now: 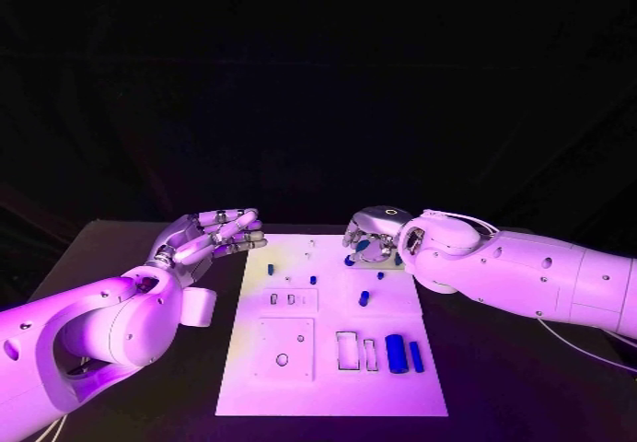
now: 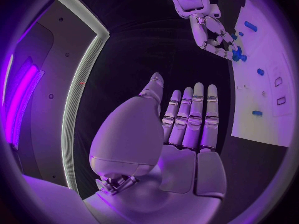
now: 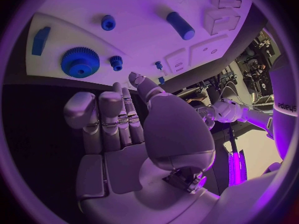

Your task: Assemble the parts on the task board

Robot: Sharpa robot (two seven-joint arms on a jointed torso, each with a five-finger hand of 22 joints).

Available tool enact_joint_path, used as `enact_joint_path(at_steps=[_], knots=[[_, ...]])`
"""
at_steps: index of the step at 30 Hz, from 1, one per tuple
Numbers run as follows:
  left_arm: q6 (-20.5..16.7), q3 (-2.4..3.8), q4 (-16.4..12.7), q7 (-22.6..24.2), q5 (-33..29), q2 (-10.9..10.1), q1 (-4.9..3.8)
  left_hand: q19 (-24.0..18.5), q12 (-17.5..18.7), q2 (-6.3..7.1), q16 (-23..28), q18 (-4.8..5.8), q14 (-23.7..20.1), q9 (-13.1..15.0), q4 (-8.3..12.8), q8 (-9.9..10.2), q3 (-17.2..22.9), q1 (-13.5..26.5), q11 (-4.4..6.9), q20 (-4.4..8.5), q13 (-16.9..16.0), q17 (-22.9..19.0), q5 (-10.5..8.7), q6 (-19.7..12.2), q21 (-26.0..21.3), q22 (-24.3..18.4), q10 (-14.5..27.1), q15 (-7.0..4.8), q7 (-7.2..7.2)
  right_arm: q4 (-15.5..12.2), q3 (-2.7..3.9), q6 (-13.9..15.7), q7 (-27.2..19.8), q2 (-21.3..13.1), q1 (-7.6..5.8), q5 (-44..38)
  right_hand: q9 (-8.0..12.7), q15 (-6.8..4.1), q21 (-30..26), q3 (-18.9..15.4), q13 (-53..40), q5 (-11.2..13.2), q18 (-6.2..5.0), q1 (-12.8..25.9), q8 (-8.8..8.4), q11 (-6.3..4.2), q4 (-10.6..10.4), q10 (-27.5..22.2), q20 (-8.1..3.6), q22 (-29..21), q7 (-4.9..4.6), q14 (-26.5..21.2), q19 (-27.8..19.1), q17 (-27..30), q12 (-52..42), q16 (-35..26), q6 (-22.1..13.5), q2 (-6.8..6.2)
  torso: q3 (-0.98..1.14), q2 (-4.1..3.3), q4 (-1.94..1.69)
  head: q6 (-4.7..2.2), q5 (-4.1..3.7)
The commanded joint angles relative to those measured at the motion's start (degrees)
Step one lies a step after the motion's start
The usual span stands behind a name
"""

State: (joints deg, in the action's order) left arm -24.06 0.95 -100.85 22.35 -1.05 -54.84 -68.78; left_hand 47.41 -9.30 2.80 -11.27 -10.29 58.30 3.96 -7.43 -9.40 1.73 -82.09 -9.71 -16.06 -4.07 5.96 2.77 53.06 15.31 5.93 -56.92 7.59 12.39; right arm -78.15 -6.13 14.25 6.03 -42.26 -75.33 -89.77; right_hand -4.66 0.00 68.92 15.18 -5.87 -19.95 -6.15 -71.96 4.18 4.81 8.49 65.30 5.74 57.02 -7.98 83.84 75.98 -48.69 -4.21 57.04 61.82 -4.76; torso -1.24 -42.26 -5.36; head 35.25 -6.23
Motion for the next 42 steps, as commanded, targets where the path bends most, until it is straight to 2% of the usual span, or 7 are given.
enact_joint_path(at_steps=[1, 7, 11, 18, 27, 37, 42], knots=[[1.15, 0.08, -0.32, 0.1, 0.3, -0.15, -0.21, 0.44, 0.23, 0.0, 0.26, -0.28, -0.05, -0.08, 0.09, 0.29, -0.17, -0.06, -0.26, -0.05, 0.07, -0.04, 0.16, -0.12, -0.01, -0.06, 0.18, 0.26, 0.24, 0.28, 0.03, -2.33, 2.24, 0.34, 0.0, -3.76, -0.09, -0.18, 2.17, 0.69, -0.13, -0.2, 0.74, -0.08, -0.25, 0.13, -0.02, -0.16, -0.01, 2.99, -0.04, 1.67, 0.83, -2.79, 0.15, 2.89, 0.25, -0.4, -0.07, -0.29, -0.46, 0.0, -0.2], [1.11, 0.08, -0.52, 0.02, 0.3, -0.42, -0.33, 0.46, 0.29, 0.0, 0.31, -0.28, -0.06, -0.09, 0.11, 0.34, -0.21, -0.04, -0.28, -0.05, 0.08, -0.04, 0.16, -0.15, -0.02, -0.08, 0.22, 0.28, 0.27, 1.18, 0.02, -3.18, 2.82, 1.02, 0.07, -4.5, -0.09, 0.03, 6.24, 1.84, -0.15, -0.19, 1.55, -0.19, -0.31, 0.21, -0.48, -0.48, 0.21, 8.84, -0.14, 1.82, 2.35, -8.16, 0.24, 8.39, 0.05, -0.71, -0.16, -0.49, -0.88, -0.05, -0.52], [1.12, 0.09, -0.67, -0.02, 0.3, -0.52, -0.36, 0.46, 0.29, 0.0, 0.31, -0.28, -0.06, -0.09, 0.11, 0.34, -0.21, -0.04, -0.28, -0.05, 0.08, -0.04, 0.16, -0.15, -0.02, -0.08, 0.22, 0.28, 0.27, 1.57, 0.01, -3.71, 2.99, 1.34, 0.14, -4.73, -0.08, 0.15, 7.73, 2.21, -0.06, -0.16, 1.87, -0.22, -0.34, 0.28, -0.69, -0.82, 0.32, 11.04, -0.23, 1.94, 3.03, -10.21, 0.32, 10.48, -0.08, -0.87, -0.26, -0.63, -1.08, -0.11, -0.69], [1.16, 0.09, -0.78, -0.1, 0.3, -0.69, -0.42, 0.49, 0.39, 0.0, 0.41, -0.28, -0.08, -0.11, 0.15, 0.42, -0.28, -0.02, -0.32, -0.04, 0.1, -0.04, 0.17, -0.22, -0.04, -0.11, 0.27, 0.31, 0.31, 1.88, 0.0, -4.75, 3.09, 1.63, 0.22, -4.89, -0.1, 0.24, 9.45, 2.68, 0.01, -0.13, 2.27, -0.37, -0.28, 0.35, -0.93, -1.02, 0.46, 13.65, -0.25, 2.1, 3.93, -12.61, 0.28, 12.86, -0.09, -0.95, -0.29, -0.86, -1.24, 0.0, -0.89], [1.1, 0.09, -0.74, -0.16, 0.3, -0.91, -0.51, 0.51, 0.46, 0.01, 0.47, -0.28, -0.08, -0.12, 0.18, 0.47, -0.33, -0.01, -0.34, -0.04, 0.11, -0.04, 0.17, -0.26, -0.05, -0.13, 0.31, 0.33, 0.33, 2.27, -0.01, -5.8, 3.55, 1.52, 0.38, -5.24, -0.19, 0.28, 10.49, 3.14, 0.03, -0.12, 2.51, -0.59, -0.16, 0.34, -1.03, -0.84, 0.52, 15.23, -0.27, 2.22, 4.51, -14.08, 0.19, 14.36, 0.22, -0.96, -0.34, -0.99, -1.49, 0.16, -1.14], [1.22, 0.08, -0.53, -0.29, 0.3, -1.01, -0.54, 0.54, 0.54, 0.03, 0.54, -0.29, -0.08, -0.13, 0.23, 0.53, -0.38, -0.01, -0.37, -0.04, 0.12, -0.04, 0.17, -0.3, -0.06, -0.16, 0.35, 0.34, 0.34, 2.43, -0.01, -4.48, 3.65, 1.24, 0.43, -5.92, -0.18, 0.43, 10.23, 3.05, 0.22, 0.15, 2.36, -0.49, -0.25, 0.52, -1.12, -1.79, 0.65, 14.74, -0.31, 1.92, 3.95, -13.77, 0.51, 14.48, 0.16, -1.61, -0.43, -1.14, -1.7, -0.05, -1.48], [1.21, 0.08, -0.43, -0.32, 0.3, -1.01, -0.55, 0.54, 0.54, 0.03, 0.54, -0.29, -0.08, -0.13, 0.23, 0.53, -0.38, -0.01, -0.37, -0.04, 0.12, -0.04, 0.17, -0.3, -0.06, -0.16, 0.35, 0.34, 0.34, 2.42, -0.01, -4.65, 3.37, 1.22, 0.44, -5.79, -0.23, 0.44, 10.58, 3.2, 0.18, 0.09, 2.45, -0.58, -0.16, 0.48, -1.23, -1.65, 0.68, 15.31, -0.28, 1.9, 4.19, -14.09, 0.35, 14.79, 0.36, -1.38, -0.49, -1.22, -1.85, -0.12, -1.78]])
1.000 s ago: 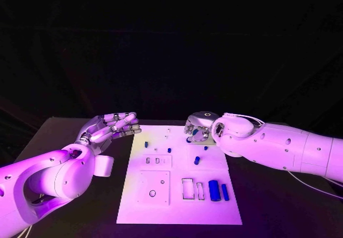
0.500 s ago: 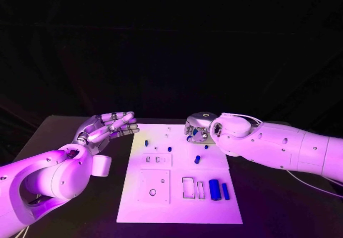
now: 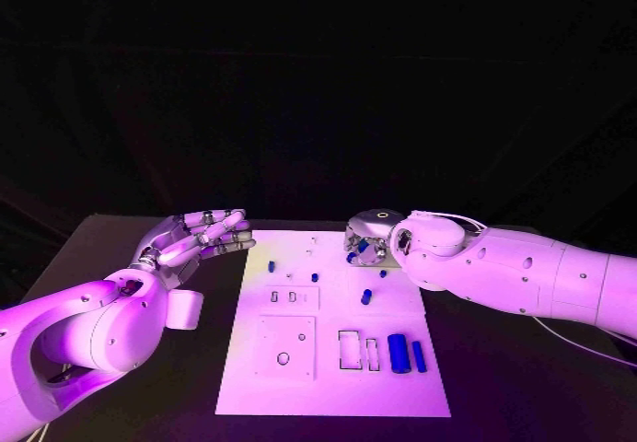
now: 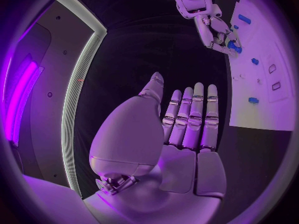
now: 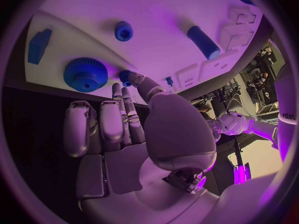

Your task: Assemble the parts on the task board

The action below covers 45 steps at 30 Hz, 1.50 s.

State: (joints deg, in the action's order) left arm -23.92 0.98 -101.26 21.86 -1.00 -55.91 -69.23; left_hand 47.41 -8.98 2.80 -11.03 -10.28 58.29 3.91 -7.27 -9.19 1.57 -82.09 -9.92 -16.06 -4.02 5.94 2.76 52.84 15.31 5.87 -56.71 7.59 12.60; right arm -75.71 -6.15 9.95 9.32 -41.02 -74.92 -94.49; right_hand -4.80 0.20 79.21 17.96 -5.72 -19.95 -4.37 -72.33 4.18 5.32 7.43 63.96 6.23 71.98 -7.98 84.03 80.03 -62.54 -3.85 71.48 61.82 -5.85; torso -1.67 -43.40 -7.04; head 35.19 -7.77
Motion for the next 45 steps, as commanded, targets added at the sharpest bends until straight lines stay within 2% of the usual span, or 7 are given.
enact_joint_path(at_steps=[1, 10, 15, 27, 34, 40, 45], knots=[[1.06, 0.06, -0.01, 0.16, 0.25, 0.06, -0.1, 0.54, 0.22, 0.03, 0.3, -0.29, -0.06, -0.08, 0.07, 0.33, -0.22, -0.01, -0.16, -0.04, 0.07, -0.02, 0.17, -0.08, -0.06, -0.09, 0.14, 0.34, 0.13, -0.03, 0.01, -0.39, 0.01, -0.02, 0.03, -1.0, -0.12, 0.22, 0.44, 0.5, 0.0, 0.06, 0.71, -0.25, -0.11, -0.04, -0.23, -0.15, 0.2, 0.6, -0.28, 1.71, 0.24, -0.38, -0.1, 0.48, 0.48, -0.18, -0.09, -0.09, -0.19, -0.06, -0.27], [1.11, 0.06, -0.03, 0.08, 0.25, 0.03, -0.14, 0.57, 0.31, 0.02, 0.36, -0.29, -0.05, -0.09, 0.1, 0.39, -0.27, 0.0, -0.19, -0.03, 0.09, -0.02, 0.17, -0.13, -0.07, -0.12, 0.21, 0.36, 0.15, 0.14, 0.01, -1.34, -0.37, 0.04, 0.07, -0.58, -0.5, -0.05, 2.0, 1.57, -0.24, 0.37, 1.15, -0.69, 0.41, -0.44, -0.62, 1.81, 0.08, 3.13, -0.05, 1.87, 1.4, -1.88, -0.83, 2.01, 1.97, 0.53, -0.19, -0.17, -0.38, 0.11, -0.55], [1.09, 0.06, -0.19, 0.05, 0.25, -0.13, -0.23, 0.57, 0.31, 0.02, 0.36, -0.29, -0.05, -0.09, 0.1, 0.39, -0.27, 0.0, -0.19, -0.03, 0.09, -0.02, 0.17, -0.13, -0.07, -0.12, 0.21, 0.36, 0.15, 0.3, 0.01, -2.08, -0.29, 0.02, 0.12, -0.53, -0.75, -0.33, 2.87, 2.96, -0.31, 2.26, 1.4, -1.44, 0.6, -0.81, -0.62, 3.2, -0.16, 4.53, 0.17, 1.88, 2.04, -2.42, -1.06, 2.71, 2.78, 1.11, -0.22, -0.27, -0.47, 0.19, -0.63], [1.02, 0.06, -0.13, -0.05, 0.25, -0.33, -0.38, 0.6, 0.37, -0.02, 0.41, -0.3, -0.03, -0.09, 0.15, 0.43, -0.28, -0.02, -0.2, -0.03, 0.1, -0.02, 0.17, -0.15, -0.07, -0.14, 0.24, 0.37, 0.16, 0.77, 0.01, -2.33, 0.24, -0.14, 0.21, -0.87, -0.87, -0.4, 3.13, 3.7, -0.25, 2.56, 1.47, -1.77, 0.56, -0.88, -0.48, 3.62, -0.25, 4.97, 0.17, 1.84, 2.18, -2.59, -0.93, 2.98, 3.01, 0.94, -0.26, -0.29, -0.57, 0.49, -0.69], [1.08, 0.05, 0.04, -0.09, 0.25, -0.27, -0.39, 0.63, 0.46, -0.07, 0.48, -0.3, -0.01, -0.1, 0.23, 0.49, -0.28, -0.1, -0.21, -0.03, 0.11, -0.01, 0.17, -0.19, -0.09, -0.17, 0.29, 0.38, 0.15, -0.57, 0.04, 2.44, -0.59, -0.58, 0.25, -0.57, -1.36, -0.78, 4.75, 5.83, -0.5, 2.17, 2.01, -3.22, 0.97, -1.33, 0.14, 5.82, -0.55, 7.65, 0.33, 1.91, 3.62, -3.29, -1.36, 3.8, 4.29, 1.42, -0.28, -0.27, -0.65, 0.32, -0.7], [1.1, 0.05, 0.39, -0.11, 0.25, -0.21, -0.4, 0.63, 0.48, -0.09, 0.5, -0.3, -0.01, -0.1, 0.25, 0.51, -0.29, -0.13, -0.21, -0.03, 0.11, -0.01, 0.17, -0.2, -0.09, -0.18, 0.3, 0.38, 0.15, -2.54, 0.53, 7.04, -0.31, -0.99, -0.05, -0.58, -1.56, -0.82, 5.07, 7.16, -0.54, 1.3, 2.1, -3.84, 0.88, -1.35, 0.7, 6.23, -0.68, 8.18, 0.28, 1.86, 3.81, -3.42, -1.14, 4.06, 4.45, 1.18, -0.37, -0.25, -0.72, -0.04, -0.58], [1.17, 0.05, 0.63, -0.15, 0.25, -0.06, -0.4, 0.65, 0.53, -0.11, 0.52, -0.3, 0.01, -0.1, 0.28, 0.53, -0.29, -0.15, -0.22, -0.02, 0.12, -0.01, 0.17, -0.21, -0.1, -0.19, 0.33, 0.38, 0.16, -1.9, 0.85, 10.02, 0.41, 0.24, -0.48, -0.76, -1.65, -0.82, 5.32, 7.63, -0.55, 1.02, 2.18, -3.95, 0.85, -1.37, 0.86, 6.37, -0.69, 8.6, 0.32, 1.85, 4.02, -3.48, -1.04, 4.17, 4.52, 1.01, -0.36, -0.32, -0.88, -0.37, -0.87]])
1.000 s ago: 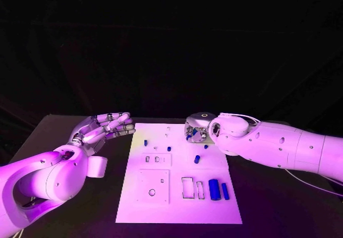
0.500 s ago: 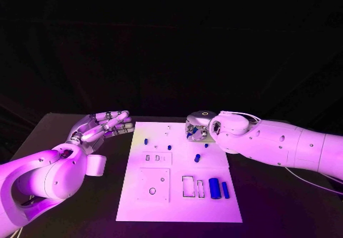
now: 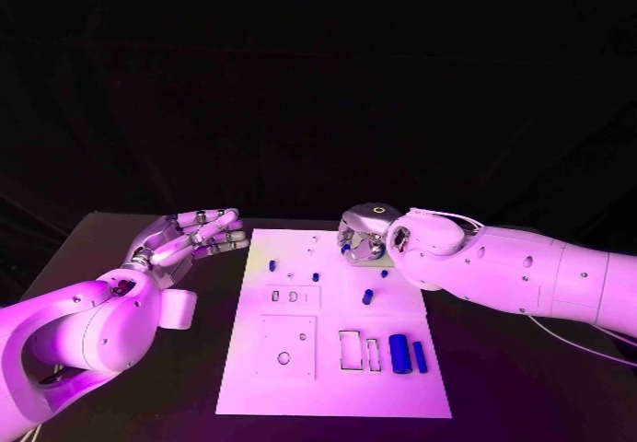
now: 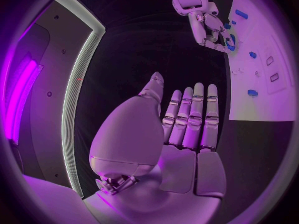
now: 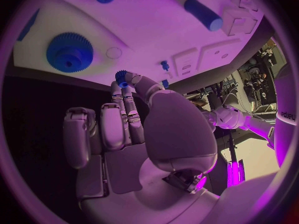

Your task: Assemble the parts on the task board

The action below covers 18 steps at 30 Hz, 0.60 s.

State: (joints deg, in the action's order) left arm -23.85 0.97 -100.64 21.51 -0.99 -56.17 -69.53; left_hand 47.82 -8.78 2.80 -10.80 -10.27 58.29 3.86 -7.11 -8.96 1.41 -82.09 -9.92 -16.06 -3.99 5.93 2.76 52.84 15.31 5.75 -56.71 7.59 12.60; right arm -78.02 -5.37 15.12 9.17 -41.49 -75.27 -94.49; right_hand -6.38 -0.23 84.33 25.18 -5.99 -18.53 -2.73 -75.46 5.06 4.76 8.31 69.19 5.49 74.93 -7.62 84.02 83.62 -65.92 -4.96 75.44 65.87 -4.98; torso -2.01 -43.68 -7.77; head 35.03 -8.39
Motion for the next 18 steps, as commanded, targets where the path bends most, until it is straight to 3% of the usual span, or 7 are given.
enact_joint_path(at_steps=[1, 13, 18], knots=[[1.12, 0.05, 0.03, 0.18, 0.24, 0.24, -0.1, 0.24, 0.32, -0.11, 0.29, -0.31, 0.01, -0.06, 0.13, 0.3, -0.13, -0.15, -0.22, -0.03, 0.08, 0.0, 0.17, -0.22, -0.1, -0.07, 0.33, 0.38, 0.16, 0.67, 0.11, 5.31, 0.74, 1.06, -0.18, -0.75, -0.09, -0.4, 0.27, 0.44, -0.29, -0.43, 0.57, -0.82, -0.04, -0.81, -0.02, 1.16, 0.04, 5.76, -0.04, 1.85, 0.5, -0.09, 0.08, 0.2, 0.48, 0.11, -0.02, -0.03, -0.19, -0.16, -0.45], [1.36, 0.04, 0.39, 0.02, 0.23, 1.33, -0.09, 0.25, 0.36, -0.12, 0.32, -0.31, 0.02, -0.06, 0.14, 0.33, -0.16, -0.14, -0.22, -0.03, 0.09, 0.01, 0.17, -0.23, -0.11, -0.08, 0.35, 0.39, 0.16, 6.14, 0.25, 8.95, 1.27, 7.26, -0.21, -0.03, -0.16, -0.39, 0.46, 0.6, -0.29, -0.43, 0.63, -0.6, -0.05, -0.78, -0.12, 1.24, 0.04, 6.08, -0.09, 1.86, 0.66, -0.22, 0.16, 0.33, 0.56, -0.02, 0.01, -0.17, -0.34, -0.37, -0.45], [1.38, 0.03, 0.46, -0.02, 0.23, 1.6, -0.08, 0.25, 0.36, -0.12, 0.32, -0.31, 0.02, -0.06, 0.14, 0.33, -0.16, -0.14, -0.22, -0.03, 0.09, 0.01, 0.17, -0.23, -0.11, -0.08, 0.35, 0.39, 0.16, 7.85, 0.25, 9.04, 1.14, 8.61, -0.1, 0.38, -0.19, -0.36, 0.56, 0.7, -0.28, -0.35, 0.67, -0.46, -0.11, -0.74, -0.19, 1.22, 0.05, 6.27, -0.15, 1.87, 0.75, -0.33, 0.25, 0.43, 0.5, -0.12, -0.12, -0.15, -0.42, -0.29, -0.34]])
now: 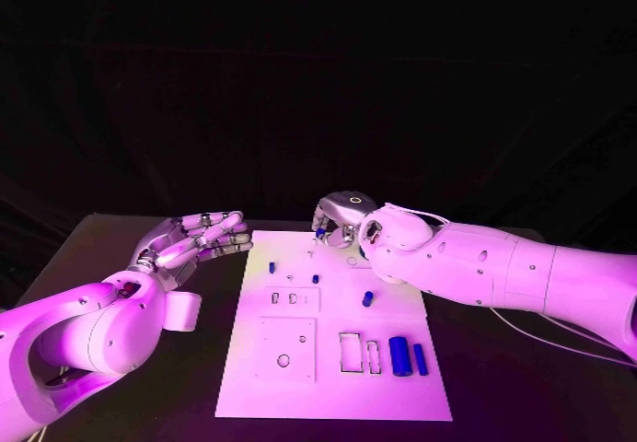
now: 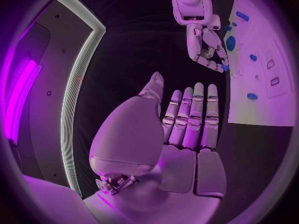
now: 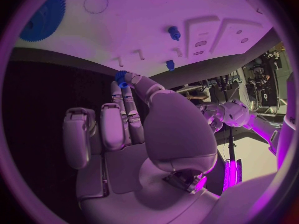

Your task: Assemble the parts on the task board

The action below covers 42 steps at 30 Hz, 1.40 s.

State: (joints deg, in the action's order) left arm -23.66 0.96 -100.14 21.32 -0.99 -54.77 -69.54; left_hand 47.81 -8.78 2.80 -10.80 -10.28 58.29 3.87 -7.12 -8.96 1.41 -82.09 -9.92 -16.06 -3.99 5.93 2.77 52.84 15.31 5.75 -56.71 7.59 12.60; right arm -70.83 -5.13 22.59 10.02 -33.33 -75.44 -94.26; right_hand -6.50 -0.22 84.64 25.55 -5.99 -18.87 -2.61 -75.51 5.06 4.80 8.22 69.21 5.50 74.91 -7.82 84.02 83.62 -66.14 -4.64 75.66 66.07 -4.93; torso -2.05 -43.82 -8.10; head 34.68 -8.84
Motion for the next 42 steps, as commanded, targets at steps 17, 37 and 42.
enact_joint_path(at_steps=[17, 37, 42], knots=[[1.14, 0.05, -0.62, 0.1, 0.24, 0.16, -0.08, 0.25, 0.36, -0.12, 0.32, -0.3, 0.02, -0.06, 0.15, 0.33, -0.16, -0.14, -0.23, -0.03, 0.09, 0.01, 0.17, -0.23, -0.11, -0.08, 0.35, 0.39, 0.16, 4.67, -0.12, -0.66, -0.26, 3.17, 0.71, 1.08, -0.1, -0.33, 0.26, 0.43, -0.28, 0.15, 0.55, -0.19, -0.21, -0.74, -0.23, 1.18, 0.07, 6.28, 0.02, 1.85, 0.73, -0.06, 0.04, 0.24, 0.2, -0.28, -0.07, -0.19, -0.15, 0.34, 0.32], [1.38, 0.05, -0.52, -0.19, 0.24, 0.28, -0.09, 0.28, 0.47, -0.15, 0.45, -0.3, 0.03, -0.06, 0.24, 0.4, -0.23, -0.18, -0.23, -0.03, 0.1, 0.01, 0.17, -0.25, -0.14, -0.14, 0.37, 0.4, 0.16, 6.73, -0.2, -1.87, -1.26, 4.47, 1.4, 2.42, -0.13, -0.27, 0.13, 0.56, -0.25, 0.31, 0.49, 0.08, -0.37, -0.68, -0.41, 1.04, 0.11, 6.08, -0.01, 1.79, 0.55, 0.16, 0.25, 0.16, 0.02, -0.43, -0.1, -0.2, -0.27, 0.41, 0.34], [1.52, 0.05, -0.56, -0.34, 0.24, 0.28, -0.09, 0.28, 0.53, -0.17, 0.5, -0.29, 0.02, -0.07, 0.27, 0.45, -0.25, -0.18, -0.24, -0.04, 0.11, 0.01, 0.17, -0.29, -0.16, -0.16, 0.42, 0.41, 0.17, 7.53, -0.2, -1.59, -1.09, 4.94, 1.46, 2.49, -0.14, -0.26, 0.13, 0.59, -0.25, 0.37, 0.49, 0.15, -0.41, -0.66, -0.45, 0.99, 0.13, 6.09, -0.03, 1.77, 0.54, 0.17, 0.31, 0.17, -0.04, -0.48, -0.17, -0.25, -0.26, 0.39, 0.4]])
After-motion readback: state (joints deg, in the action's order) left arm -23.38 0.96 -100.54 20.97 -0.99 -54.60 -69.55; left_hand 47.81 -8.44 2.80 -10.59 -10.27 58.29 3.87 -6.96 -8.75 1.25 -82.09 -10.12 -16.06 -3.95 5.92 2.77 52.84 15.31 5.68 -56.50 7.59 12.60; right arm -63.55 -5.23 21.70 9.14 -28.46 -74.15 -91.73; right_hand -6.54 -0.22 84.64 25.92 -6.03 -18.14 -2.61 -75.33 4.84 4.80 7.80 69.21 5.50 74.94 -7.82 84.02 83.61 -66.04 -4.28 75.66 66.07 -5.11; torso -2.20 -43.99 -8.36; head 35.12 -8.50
